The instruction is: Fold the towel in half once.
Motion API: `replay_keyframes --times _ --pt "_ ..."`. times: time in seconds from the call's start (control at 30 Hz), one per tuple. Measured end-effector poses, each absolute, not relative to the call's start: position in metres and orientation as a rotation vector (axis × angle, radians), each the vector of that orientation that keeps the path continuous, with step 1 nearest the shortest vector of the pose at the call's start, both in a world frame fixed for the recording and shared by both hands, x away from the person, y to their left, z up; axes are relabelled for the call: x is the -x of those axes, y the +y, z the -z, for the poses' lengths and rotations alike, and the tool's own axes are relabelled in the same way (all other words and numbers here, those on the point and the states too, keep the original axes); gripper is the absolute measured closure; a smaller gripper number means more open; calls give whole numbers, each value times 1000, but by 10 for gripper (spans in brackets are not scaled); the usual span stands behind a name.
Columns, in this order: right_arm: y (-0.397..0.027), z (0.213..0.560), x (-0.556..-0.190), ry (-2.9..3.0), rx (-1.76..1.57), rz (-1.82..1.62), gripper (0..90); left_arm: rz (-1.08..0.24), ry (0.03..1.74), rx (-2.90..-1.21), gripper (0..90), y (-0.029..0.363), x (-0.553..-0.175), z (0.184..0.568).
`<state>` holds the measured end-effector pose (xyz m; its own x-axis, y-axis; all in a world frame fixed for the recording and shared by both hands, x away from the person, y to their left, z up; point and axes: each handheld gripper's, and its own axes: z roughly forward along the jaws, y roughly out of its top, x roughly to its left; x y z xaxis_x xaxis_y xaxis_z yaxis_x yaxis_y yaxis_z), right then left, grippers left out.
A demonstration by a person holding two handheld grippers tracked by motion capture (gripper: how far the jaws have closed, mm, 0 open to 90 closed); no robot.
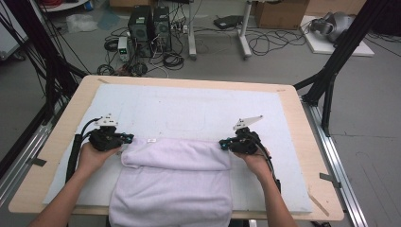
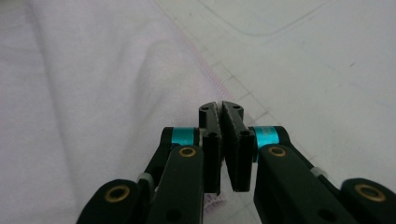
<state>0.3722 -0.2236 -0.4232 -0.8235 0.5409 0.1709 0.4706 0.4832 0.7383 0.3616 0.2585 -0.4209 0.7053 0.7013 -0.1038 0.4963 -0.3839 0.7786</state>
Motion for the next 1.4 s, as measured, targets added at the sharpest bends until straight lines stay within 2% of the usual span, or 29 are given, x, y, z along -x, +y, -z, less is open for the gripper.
replay_keyframes --times 0.1,0.2,0.27,0.3,0.37,0.5,0.6,0.93,1.13,1.27,1.4 --pt "-226 417 -371 2611 -893 -1291 863 -275 921 -2072 889 259 -364 422" --pt "-226 421 -373 2630 -908 -1258 862 -281 944 -2108 684 251 -367 429" --pt "-225 424 -373 2638 -915 -1239 862 -317 962 -2161 614 245 -370 435" --pt "-224 425 -374 2640 -912 -1234 860 -331 963 -2169 607 244 -371 437" --pt "-224 426 -375 2640 -917 -1230 855 -357 976 -2156 632 242 -372 438" --pt "-224 431 -378 2646 -938 -1227 847 -384 983 -2169 817 244 -373 437" --pt "-223 434 -378 2649 -944 -1234 847 -369 974 -2173 882 244 -372 437" --pt "-225 425 -372 2622 -907 -1274 848 -337 952 -2103 892 254 -367 424" --pt "-226 409 -357 2596 -849 -1314 851 -348 888 -2058 892 262 -347 402" --pt "-231 390 -335 2556 -766 -1365 858 -392 806 -2037 897 266 -316 382" --pt "-244 373 -295 2512 -696 -1468 876 -415 704 -2021 899 274 -265 367"
